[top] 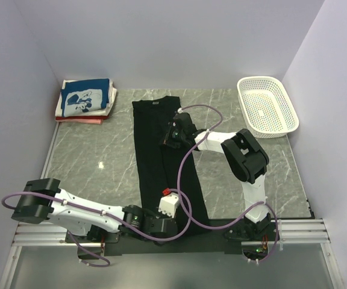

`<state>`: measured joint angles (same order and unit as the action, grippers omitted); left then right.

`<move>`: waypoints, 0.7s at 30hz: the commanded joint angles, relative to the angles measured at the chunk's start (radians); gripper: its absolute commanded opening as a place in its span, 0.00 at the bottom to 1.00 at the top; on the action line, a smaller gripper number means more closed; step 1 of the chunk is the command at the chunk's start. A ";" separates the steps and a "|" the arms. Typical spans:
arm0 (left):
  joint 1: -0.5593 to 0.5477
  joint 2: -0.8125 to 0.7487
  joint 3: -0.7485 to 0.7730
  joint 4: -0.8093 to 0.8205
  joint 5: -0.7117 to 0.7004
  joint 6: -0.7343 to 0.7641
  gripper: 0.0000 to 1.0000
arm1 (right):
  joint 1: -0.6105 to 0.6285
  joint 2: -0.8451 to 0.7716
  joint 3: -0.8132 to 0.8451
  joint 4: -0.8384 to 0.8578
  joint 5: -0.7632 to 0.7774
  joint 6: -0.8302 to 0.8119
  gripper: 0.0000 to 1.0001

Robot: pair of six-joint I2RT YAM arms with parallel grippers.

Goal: Fold and stack the t-shirts
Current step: Fold the tshirt

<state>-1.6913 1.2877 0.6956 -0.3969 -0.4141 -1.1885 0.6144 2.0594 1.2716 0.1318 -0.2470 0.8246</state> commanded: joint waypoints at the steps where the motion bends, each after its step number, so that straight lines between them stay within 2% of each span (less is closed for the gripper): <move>1: 0.027 0.019 0.044 0.093 0.023 0.032 0.11 | -0.008 -0.050 0.041 0.005 0.023 0.010 0.00; 7: 0.064 0.064 0.047 0.170 0.057 0.075 0.16 | -0.008 -0.045 0.049 -0.009 0.015 0.005 0.01; 9: 0.065 0.084 0.044 0.182 0.075 0.082 0.22 | -0.010 -0.048 0.046 -0.015 0.012 0.001 0.08; 10: 0.065 0.087 0.041 0.184 0.078 0.082 0.32 | -0.008 -0.053 0.045 -0.018 0.008 0.001 0.13; 11: 0.065 0.090 0.038 0.185 0.078 0.078 0.39 | -0.008 -0.065 0.035 -0.018 0.000 -0.001 0.24; 13: 0.065 0.078 0.024 0.187 0.081 0.073 0.44 | -0.010 -0.088 0.019 -0.015 -0.012 -0.004 0.34; 14: 0.065 0.052 0.019 0.182 0.080 0.061 0.46 | -0.008 -0.113 0.011 -0.024 -0.018 -0.005 0.42; 17: 0.065 -0.049 0.004 0.133 0.052 0.029 0.49 | -0.008 -0.168 -0.006 -0.055 -0.046 -0.021 0.50; 21: 0.065 -0.235 -0.007 0.018 -0.031 -0.046 0.49 | -0.013 -0.277 -0.072 -0.084 -0.072 -0.039 0.54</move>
<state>-1.6283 1.1866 0.6884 -0.3134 -0.3683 -1.1687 0.6106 1.9053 1.2335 0.0601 -0.2867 0.8089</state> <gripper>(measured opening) 0.493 0.533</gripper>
